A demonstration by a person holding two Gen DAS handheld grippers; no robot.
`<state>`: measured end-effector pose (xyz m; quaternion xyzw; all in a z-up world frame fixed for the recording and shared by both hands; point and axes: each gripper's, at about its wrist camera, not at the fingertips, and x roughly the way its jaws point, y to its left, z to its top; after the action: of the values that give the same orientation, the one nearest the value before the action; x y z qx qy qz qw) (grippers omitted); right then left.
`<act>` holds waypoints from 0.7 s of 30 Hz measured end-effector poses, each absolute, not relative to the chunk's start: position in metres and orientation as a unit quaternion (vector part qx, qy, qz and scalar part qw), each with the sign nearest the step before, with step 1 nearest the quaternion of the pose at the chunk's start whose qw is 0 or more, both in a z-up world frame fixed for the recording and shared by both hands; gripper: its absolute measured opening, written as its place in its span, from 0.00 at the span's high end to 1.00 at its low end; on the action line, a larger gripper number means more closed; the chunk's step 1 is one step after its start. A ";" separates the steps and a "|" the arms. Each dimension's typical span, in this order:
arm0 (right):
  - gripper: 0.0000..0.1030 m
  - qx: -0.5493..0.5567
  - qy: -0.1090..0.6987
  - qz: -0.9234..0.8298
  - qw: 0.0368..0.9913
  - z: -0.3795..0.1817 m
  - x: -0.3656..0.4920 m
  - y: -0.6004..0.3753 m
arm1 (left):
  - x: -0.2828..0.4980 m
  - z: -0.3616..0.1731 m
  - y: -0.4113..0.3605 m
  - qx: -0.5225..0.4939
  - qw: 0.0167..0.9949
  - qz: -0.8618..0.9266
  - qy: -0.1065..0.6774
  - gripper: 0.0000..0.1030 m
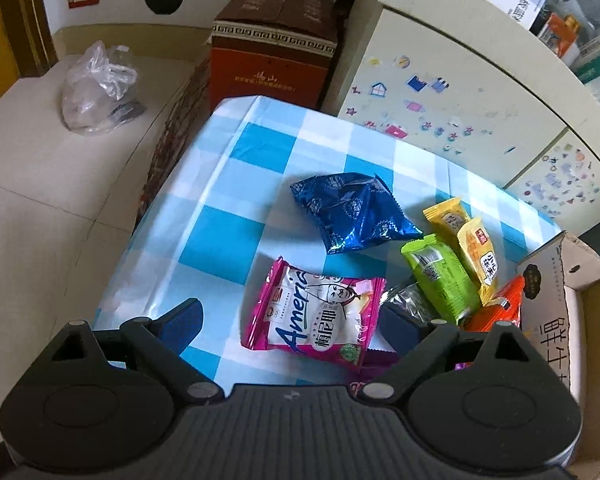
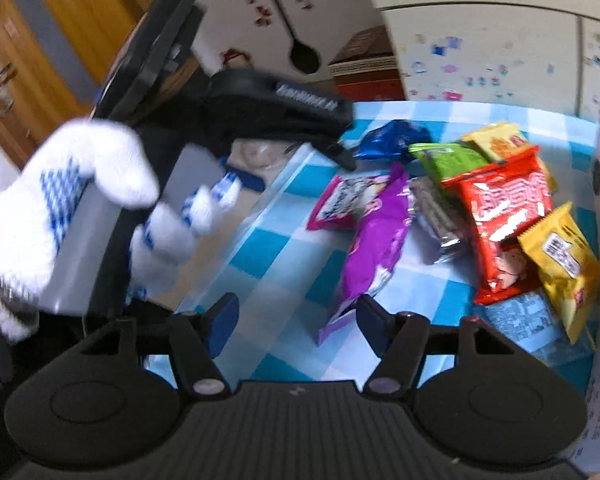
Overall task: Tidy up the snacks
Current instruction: 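Move right gripper onto purple snack bag while left gripper approaches pink America bag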
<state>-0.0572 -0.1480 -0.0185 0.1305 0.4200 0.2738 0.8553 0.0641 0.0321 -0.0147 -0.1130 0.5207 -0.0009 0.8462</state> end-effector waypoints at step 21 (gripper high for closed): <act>0.23 0.140 0.439 0.154 0.874 -0.035 -0.040 -0.151 | 0.078 -0.047 0.013 -0.078 0.832 -0.014 0.549 0.04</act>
<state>-0.0401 -0.1511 -0.0354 0.1404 0.4394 0.1542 0.8738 0.0779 0.0131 -0.0469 -0.0782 0.5486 -0.0141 0.8323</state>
